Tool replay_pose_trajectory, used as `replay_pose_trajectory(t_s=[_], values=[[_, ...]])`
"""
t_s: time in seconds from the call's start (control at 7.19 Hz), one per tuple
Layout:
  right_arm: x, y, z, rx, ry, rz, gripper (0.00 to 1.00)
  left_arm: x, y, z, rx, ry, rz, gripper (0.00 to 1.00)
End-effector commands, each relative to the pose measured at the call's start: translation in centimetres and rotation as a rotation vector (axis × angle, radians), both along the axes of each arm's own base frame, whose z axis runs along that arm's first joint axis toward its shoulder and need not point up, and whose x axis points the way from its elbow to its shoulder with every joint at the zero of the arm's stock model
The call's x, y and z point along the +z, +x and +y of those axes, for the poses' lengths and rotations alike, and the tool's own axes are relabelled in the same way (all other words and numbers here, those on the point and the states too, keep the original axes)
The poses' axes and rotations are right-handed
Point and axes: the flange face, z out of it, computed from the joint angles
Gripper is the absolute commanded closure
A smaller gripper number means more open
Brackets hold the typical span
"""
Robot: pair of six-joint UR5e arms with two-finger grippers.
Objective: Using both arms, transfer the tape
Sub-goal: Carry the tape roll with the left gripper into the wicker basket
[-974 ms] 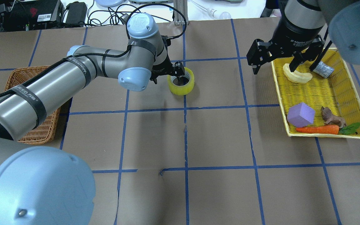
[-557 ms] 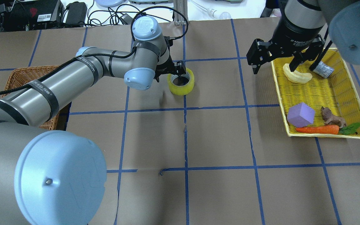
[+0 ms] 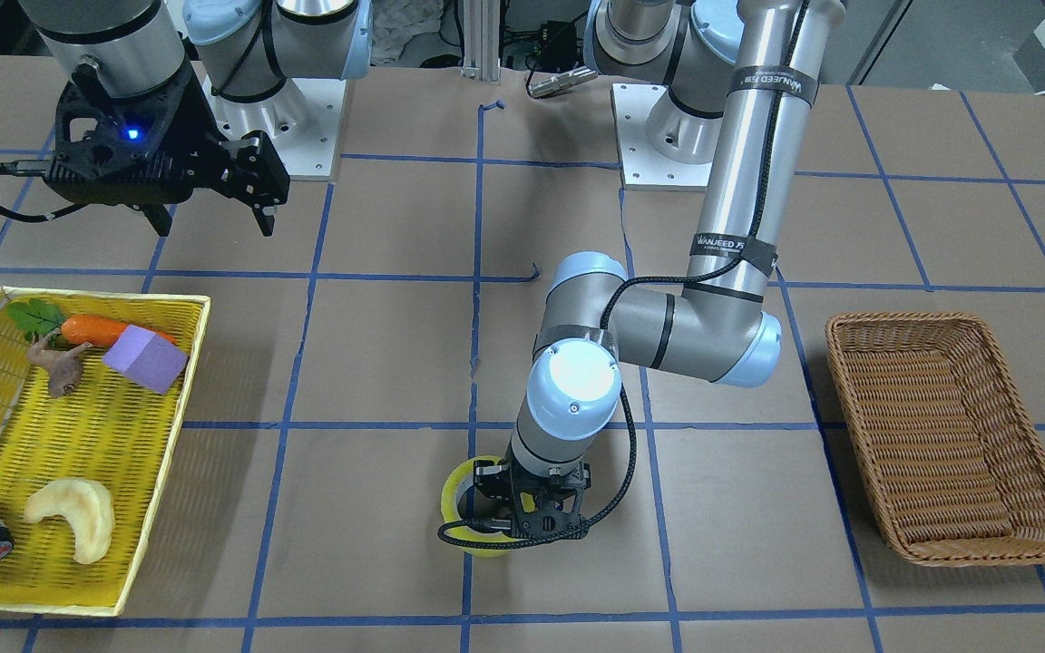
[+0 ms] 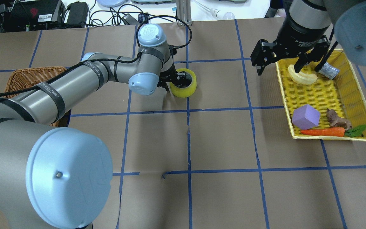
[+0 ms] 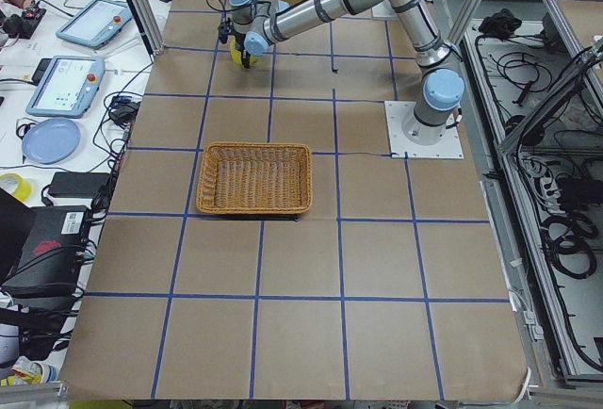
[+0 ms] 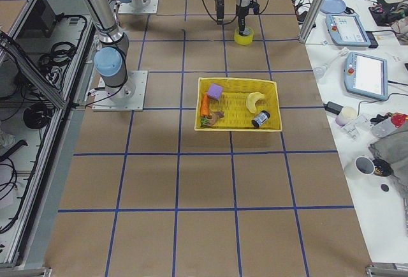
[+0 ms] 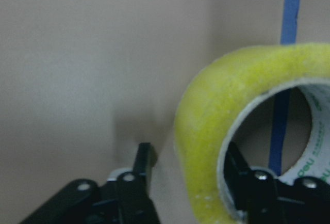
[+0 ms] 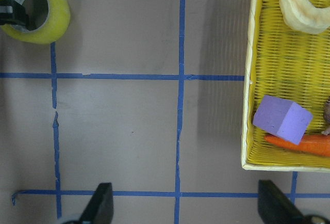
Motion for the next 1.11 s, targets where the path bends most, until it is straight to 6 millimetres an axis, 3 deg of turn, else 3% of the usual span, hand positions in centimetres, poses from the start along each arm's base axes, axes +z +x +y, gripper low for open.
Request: replay_pose_trajectory(t_s=[0.0,0.14,0.28,0.7,0.97], values=[[0.1,0.0,0.0,0.0,-0.001,0.0,0.0,1.5,0.2,0.2,-0.006,0.006,-0.005,1.0],[0.1,0.0,0.0,0.0,-0.001,0.0,0.0,3.1,1.1,-0.1,-0.042,-0.005,-0.007,1.0],[0.1,0.0,0.0,0.0,-0.001,0.0,0.0,5.1,4.6,-0.9,-0.025,0.0,-0.011,1.0],[0.1,0.0,-0.1,0.0,-0.001,0.0,0.0,12.4,19.6,-1.7,0.025,0.017,-0.067,1.0],[0.1,0.1,-0.1,0.002,-0.001,0.0,0.0,15.0,30.2,-0.6,0.0,0.011,-0.093,1.0]])
